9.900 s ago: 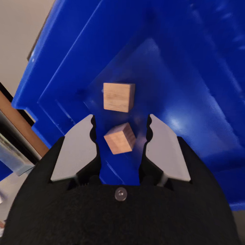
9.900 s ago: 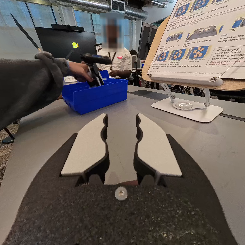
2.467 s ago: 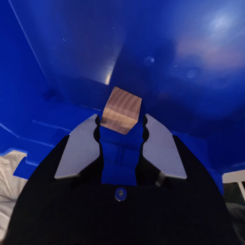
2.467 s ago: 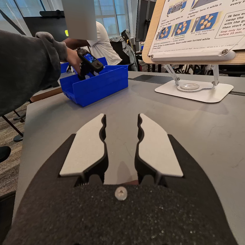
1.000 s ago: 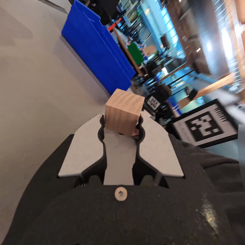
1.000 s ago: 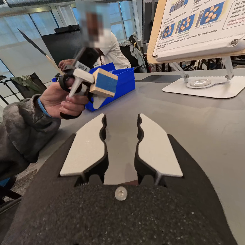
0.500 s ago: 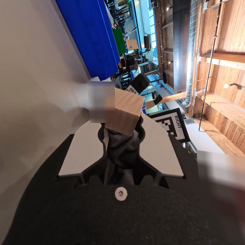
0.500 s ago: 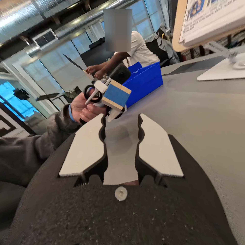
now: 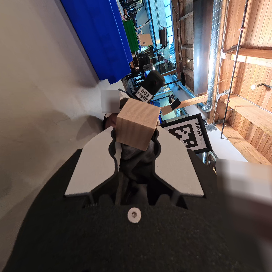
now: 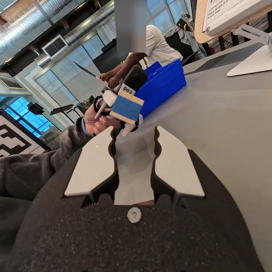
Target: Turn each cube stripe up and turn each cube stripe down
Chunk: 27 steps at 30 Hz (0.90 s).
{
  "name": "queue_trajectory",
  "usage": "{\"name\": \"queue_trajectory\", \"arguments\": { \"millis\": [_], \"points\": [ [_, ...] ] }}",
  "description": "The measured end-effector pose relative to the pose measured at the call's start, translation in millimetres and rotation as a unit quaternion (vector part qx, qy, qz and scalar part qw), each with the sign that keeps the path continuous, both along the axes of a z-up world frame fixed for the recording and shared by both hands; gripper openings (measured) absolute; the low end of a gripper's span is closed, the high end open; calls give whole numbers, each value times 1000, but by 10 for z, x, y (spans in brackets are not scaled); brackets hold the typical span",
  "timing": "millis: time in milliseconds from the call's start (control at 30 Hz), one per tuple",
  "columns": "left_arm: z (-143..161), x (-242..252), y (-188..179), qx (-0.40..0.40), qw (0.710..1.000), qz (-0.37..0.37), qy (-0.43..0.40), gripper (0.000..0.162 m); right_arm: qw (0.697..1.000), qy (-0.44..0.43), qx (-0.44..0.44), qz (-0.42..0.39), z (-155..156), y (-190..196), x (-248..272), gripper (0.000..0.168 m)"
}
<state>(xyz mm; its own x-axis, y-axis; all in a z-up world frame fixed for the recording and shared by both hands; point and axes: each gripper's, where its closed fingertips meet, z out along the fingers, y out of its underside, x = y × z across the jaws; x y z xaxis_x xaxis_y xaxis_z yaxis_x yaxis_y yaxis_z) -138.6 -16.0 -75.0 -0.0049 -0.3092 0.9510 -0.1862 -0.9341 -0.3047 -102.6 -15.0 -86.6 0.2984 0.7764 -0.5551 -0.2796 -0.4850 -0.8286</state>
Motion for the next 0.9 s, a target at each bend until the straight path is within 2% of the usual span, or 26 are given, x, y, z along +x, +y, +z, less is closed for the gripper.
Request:
{"name": "queue_trajectory", "arguments": {
  "millis": [233, 367, 467, 567, 700, 900],
  "points": [
    [-30, 41, -20, 11, 1000, -5, 9, 48, 1000, -9, 0, 11, -21, -39, -51, 50],
    [-58, 51, -22, 45, 999, -8, 24, 48, 996, -19, -82, 31, -102, -21, -121, 52],
    [-94, 59, -24, 60, 997, -11, 41, 49, 987, 1, -154, 56, -91, -45, -209, 51],
    [-114, 61, -27, 61, 997, -13, 46, 48, 978, 28, -188, 84, -40, -93, -271, 48],
    [-201, 70, -71, 54, 996, -25, 64, 49, 976, 48, -204, 67, -16, -16, -224, 47],
    [-299, 109, -108, 48, 994, -30, 92, 49, 978, 18, -202, 54, -85, -16, -224, 44]
  ]
}}
